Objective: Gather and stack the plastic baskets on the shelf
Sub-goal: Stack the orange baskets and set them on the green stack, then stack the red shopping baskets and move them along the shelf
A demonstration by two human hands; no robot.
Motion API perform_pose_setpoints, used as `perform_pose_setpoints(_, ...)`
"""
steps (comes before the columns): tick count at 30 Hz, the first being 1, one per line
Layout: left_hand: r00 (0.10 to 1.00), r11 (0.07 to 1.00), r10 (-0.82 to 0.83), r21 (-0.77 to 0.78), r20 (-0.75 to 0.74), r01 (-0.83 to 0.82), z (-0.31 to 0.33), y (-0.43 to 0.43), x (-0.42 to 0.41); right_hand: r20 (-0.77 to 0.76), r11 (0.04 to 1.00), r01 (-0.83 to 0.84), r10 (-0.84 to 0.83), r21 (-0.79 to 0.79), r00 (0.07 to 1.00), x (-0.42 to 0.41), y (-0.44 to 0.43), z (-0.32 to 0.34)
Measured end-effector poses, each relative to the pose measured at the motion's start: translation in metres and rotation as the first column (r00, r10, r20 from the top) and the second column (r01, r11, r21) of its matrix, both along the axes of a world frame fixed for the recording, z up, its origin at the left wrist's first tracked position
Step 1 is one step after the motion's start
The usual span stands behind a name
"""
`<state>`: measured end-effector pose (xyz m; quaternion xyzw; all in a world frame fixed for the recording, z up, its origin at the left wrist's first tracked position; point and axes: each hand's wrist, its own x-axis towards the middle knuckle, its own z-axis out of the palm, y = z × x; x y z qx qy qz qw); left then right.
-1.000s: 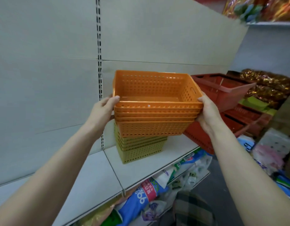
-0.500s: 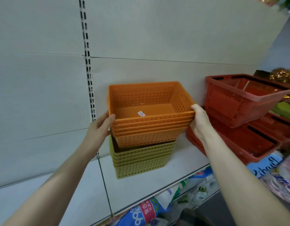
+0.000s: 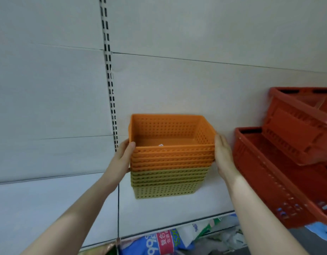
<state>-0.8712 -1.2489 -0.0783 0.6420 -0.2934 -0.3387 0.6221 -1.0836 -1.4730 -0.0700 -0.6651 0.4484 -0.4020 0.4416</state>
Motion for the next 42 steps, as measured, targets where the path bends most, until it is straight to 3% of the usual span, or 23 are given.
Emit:
perform_pose_setpoints(4, 0.994, 0.995, 0.1, 0.023, 0.053, -0.101, 0.0, -0.009, -0.023, -0.16, 0.994, -0.027, 0.01, -0.103, 0.987, -0.002, -0.021, 0.008)
perform_pose_setpoints(6, 0.966, 0.978, 0.191, 0.052, 0.176, -0.203, 0.001, -0.012, -0.032, -0.251, 0.974, -0.08, 0.025, -0.213, 0.968, -0.003, -0.027, 0.011)
perform_pose_setpoints(11, 0.779, 0.929, 0.343, -0.065, 0.526, -0.366, 0.012, -0.019, -0.055, -0.444, 0.855, -0.217, -0.017, -0.472, 0.896, -0.011, -0.03, 0.012)
perform_pose_setpoints(21, 0.657, 0.903, 0.287, 0.032, 0.697, -0.429, 0.009, -0.02, -0.062, -0.664, 0.81, -0.418, 0.048, -0.411, 0.747, -0.035, -0.03, 0.017)
perform_pose_setpoints(26, 0.441, 0.909, 0.218, -0.016, 0.871, -0.417, 0.02, -0.019, -0.064, -0.701, 0.762, -0.439, -0.029, -0.477, 0.712, -0.07, -0.029, 0.035)
perform_pose_setpoints(30, 0.309, 0.957, 0.138, -0.047, 0.941, -0.286, 0.03, -0.038, -0.087, -0.444, 0.581, -0.205, -0.304, -0.788, 0.843, -0.135, -0.031, 0.059)
perform_pose_setpoints(35, 0.35, 0.995, 0.043, -0.01, 0.936, -0.096, 0.049, -0.078, -0.161, -0.176, 0.544, 0.225, -0.589, -0.809, 0.789, -0.243, -0.071, 0.109)
perform_pose_setpoints(38, 0.382, 0.999, -0.037, 0.046, 0.923, -0.016, 0.051, -0.111, -0.209, -0.112, 0.638, 0.485, -0.665, -0.598, 0.738, -0.292, -0.108, 0.131)
perform_pose_setpoints(42, 0.471, 0.987, -0.157, 0.154, 0.868, 0.045, 0.038, -0.168, -0.277, -0.161, 0.793, 0.592, -0.608, -0.141, 0.777, -0.329, -0.164, 0.147)
